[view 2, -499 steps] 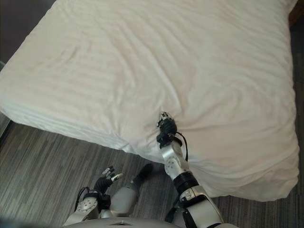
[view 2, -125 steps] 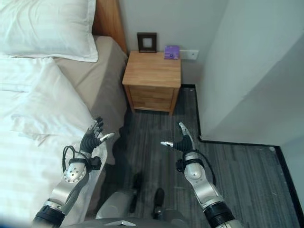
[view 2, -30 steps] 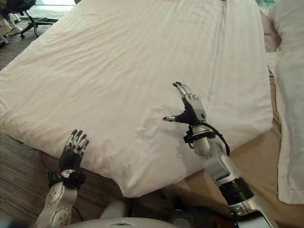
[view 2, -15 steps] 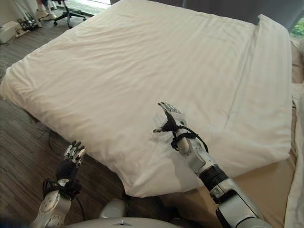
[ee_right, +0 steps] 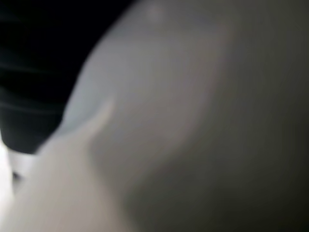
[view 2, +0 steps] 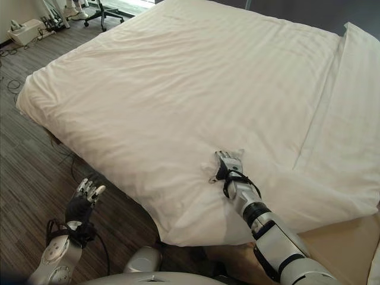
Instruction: Making the bed.
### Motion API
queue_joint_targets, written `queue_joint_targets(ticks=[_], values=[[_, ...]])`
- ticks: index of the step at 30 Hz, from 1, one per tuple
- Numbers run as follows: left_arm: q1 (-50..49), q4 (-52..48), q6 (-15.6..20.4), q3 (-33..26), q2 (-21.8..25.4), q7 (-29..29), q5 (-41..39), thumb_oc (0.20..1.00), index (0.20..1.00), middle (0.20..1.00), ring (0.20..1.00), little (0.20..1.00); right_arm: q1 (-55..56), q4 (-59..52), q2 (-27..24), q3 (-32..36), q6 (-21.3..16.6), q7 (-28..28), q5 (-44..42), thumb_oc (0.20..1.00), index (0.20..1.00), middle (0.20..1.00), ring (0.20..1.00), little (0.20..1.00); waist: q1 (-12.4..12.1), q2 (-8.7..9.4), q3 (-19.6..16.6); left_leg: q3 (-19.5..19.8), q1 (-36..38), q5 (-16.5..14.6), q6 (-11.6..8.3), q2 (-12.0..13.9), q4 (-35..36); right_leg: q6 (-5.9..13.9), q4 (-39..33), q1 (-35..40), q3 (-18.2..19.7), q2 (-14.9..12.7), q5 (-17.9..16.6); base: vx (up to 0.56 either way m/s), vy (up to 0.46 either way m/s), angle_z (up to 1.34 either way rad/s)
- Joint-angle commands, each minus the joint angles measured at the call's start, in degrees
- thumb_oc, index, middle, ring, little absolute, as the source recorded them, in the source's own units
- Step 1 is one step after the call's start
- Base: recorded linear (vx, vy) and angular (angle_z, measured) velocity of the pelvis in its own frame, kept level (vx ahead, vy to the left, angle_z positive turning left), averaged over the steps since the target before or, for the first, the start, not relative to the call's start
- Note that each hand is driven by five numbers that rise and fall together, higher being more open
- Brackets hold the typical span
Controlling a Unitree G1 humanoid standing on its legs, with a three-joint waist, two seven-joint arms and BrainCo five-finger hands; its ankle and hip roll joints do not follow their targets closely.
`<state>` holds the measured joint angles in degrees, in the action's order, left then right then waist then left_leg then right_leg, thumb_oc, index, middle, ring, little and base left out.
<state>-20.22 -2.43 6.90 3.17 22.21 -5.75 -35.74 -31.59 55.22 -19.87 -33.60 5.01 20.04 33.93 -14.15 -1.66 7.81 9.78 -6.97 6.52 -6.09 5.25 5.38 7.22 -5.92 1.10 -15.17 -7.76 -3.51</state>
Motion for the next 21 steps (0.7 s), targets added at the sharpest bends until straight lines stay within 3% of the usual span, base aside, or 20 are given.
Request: queue_joint_targets(ticks=[1,2,9,15,21], values=[[1.40,-2.37,2.23,1.51,1.68,1.25,0.47,1.000,1.000,1.000,1.000,1.000,-1.39,-1.86,-7.76,2.44,2.12,2.20,2.56,0.391,0.391,0.391,0.391,0.391,1.05,1.92,-0.04,-4.82,4.00,-6.02,2.16,-2.05,-0.38,1.13,0.92,-2.11,1.22,-2.26,2.59,-0.03,0.058,-0.03],[1.37,-2.36,2.06,1.34,1.47,1.40,0.70,1.000,1.000,1.000,1.000,1.000,0.20,-4.08,-8.87,3.66,1.92,2.24,2.65,0.200,0.200,0.200,0.200,0.200,1.53,2.12,-0.05,-5.22,4.22,-6.27,2.32,-2.09,-0.38,1.20,0.92,-2.14,1.53,-2.37,2.45,-0.03,0.074,-0.09],[1.34,-2.87,0.99,0.03,-0.74,2.20,2.45,1.000,1.000,1.000,1.000,1.000,16.32,-26.87,-14.60,18.46,-0.46,2.45,0.69,0.200,0.200,0.200,0.200,0.200,5.28,3.55,-0.14,-7.81,5.85,-7.88,3.49,-2.04,-0.38,1.84,0.92,-2.60,3.76,-2.80,1.70,-0.03,0.065,-0.18],[1.96,-3.36,-0.16,0.18,-1.79,1.56,3.25,1.000,1.000,1.000,1.000,1.000,26.11,-33.94,-10.96,27.32,-1.24,3.72,-3.23,0.200,0.200,0.200,0.200,0.200,8.65,4.77,0.05,-9.87,7.17,-8.91,4.27,-1.84,-0.38,2.18,0.92,-3.11,6.12,-2.70,0.90,-0.04,0.060,-0.26],[2.16,-3.83,-1.38,1.24,-2.66,1.18,2.77,1.000,1.000,1.000,1.000,1.000,33.14,-30.69,-5.61,28.11,-0.59,3.24,-4.61,0.200,0.200,0.200,0.200,0.200,11.28,6.47,0.27,-11.97,8.84,-10.04,5.01,-1.64,-0.38,2.61,0.92,-3.21,8.03,-2.47,-0.05,-0.05,0.053,-0.27]])
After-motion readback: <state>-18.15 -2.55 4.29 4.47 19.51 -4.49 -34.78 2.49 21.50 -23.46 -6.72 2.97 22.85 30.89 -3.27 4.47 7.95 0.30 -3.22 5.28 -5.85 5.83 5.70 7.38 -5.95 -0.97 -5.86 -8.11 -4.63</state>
